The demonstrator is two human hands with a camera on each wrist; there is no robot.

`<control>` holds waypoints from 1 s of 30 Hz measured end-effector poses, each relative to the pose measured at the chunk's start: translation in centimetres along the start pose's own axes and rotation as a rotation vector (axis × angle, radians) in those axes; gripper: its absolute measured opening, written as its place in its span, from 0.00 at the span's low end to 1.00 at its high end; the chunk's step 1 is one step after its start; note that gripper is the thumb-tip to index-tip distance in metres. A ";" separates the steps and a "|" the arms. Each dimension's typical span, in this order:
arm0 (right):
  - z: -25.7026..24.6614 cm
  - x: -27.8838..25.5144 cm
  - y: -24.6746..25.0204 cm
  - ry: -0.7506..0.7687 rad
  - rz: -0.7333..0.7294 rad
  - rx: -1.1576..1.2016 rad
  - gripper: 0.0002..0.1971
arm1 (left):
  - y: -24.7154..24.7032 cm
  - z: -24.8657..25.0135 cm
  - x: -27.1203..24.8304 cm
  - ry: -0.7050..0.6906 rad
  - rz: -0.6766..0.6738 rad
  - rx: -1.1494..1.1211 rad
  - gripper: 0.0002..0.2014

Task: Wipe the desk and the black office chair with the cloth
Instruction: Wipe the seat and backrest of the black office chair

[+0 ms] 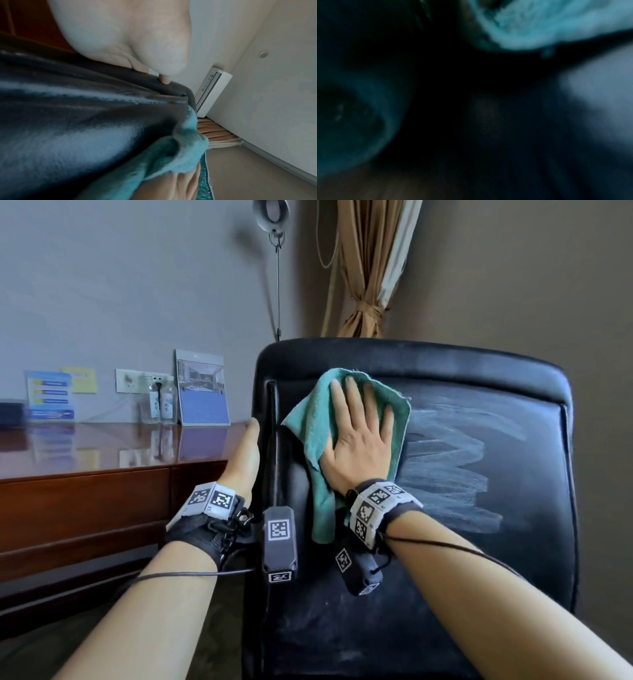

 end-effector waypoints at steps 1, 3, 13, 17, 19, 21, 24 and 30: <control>-1.5 -1.3 -0.7 0.037 -0.012 0.013 0.35 | 0.3 -0.2 -0.1 0.009 -0.014 -0.017 0.54; -4.1 -4.3 -1.8 0.172 -0.075 0.049 0.34 | 0.5 -0.5 -0.5 0.027 -0.055 -0.088 0.43; -7.9 4.7 -1.7 0.414 -0.217 -0.033 0.31 | 2.2 -2.0 -1.0 0.084 -0.171 -0.378 0.35; -9.3 1.9 -1.7 0.391 -0.108 0.005 0.32 | 3.4 -3.0 -1.0 0.123 -0.190 -0.462 0.38; -10.1 -1.2 -1.4 0.459 -0.082 0.070 0.28 | 3.7 -3.2 -1.3 0.116 -0.188 -0.486 0.38; -11.0 -4.3 -1.6 0.556 -0.105 0.108 0.23 | 3.9 -3.9 -1.9 0.147 -0.205 -0.484 0.41; -11.1 -6.1 -1.8 0.632 -0.145 0.122 0.21 | 4.4 -5.4 -2.3 0.171 -0.166 -0.474 0.40; -5.5 1.1 -0.4 0.356 0.005 0.054 0.23 | 3.9 -6.7 -3.3 0.194 -0.140 -0.381 0.43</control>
Point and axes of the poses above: each hand's wrist, its own x-axis towards the middle knuckle, its own y-axis out of the back of the hand, z = x × y, the point moved 7 cm from there along x, towards the middle knuckle, and after that the axes turned 14 degrees about y, right-handed, at the moved point
